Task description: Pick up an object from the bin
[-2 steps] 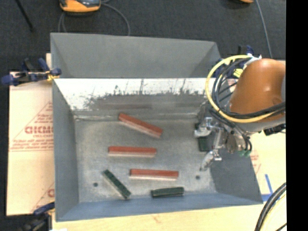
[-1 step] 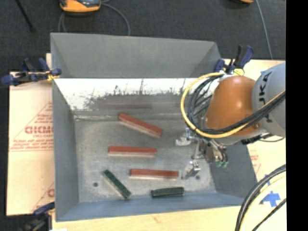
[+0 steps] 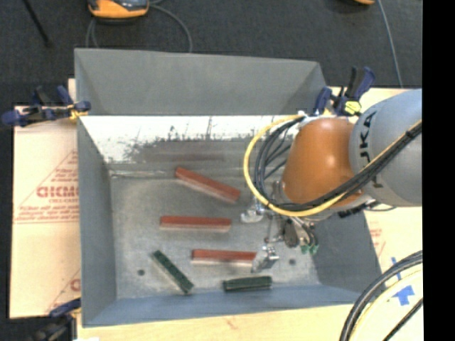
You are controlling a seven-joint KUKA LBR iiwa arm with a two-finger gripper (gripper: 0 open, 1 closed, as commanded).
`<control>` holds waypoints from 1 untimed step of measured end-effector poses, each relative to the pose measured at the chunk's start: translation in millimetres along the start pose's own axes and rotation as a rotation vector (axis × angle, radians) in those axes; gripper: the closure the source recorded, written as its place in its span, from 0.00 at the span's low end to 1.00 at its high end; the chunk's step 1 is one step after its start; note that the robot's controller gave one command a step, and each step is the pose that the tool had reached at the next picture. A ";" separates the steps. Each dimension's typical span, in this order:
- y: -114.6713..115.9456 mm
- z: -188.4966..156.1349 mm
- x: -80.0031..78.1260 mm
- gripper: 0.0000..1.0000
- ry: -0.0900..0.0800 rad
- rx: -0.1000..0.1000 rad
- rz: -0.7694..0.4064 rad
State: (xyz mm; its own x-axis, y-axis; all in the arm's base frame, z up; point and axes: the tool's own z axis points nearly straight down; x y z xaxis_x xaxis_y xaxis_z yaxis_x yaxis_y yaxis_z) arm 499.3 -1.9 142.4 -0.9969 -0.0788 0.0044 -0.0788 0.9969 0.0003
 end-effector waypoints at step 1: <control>21.8 22.8 -6.8 0.00 -0.009 0.000 0.041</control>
Offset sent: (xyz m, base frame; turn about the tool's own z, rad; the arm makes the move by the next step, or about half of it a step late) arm -0.0003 0.0347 -0.0724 -0.0699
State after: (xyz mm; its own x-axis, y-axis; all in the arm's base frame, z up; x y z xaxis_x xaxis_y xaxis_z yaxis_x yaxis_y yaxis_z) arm 504.3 20.4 119.5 -0.9993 -0.0381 -0.0049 -0.0381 0.9993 0.0007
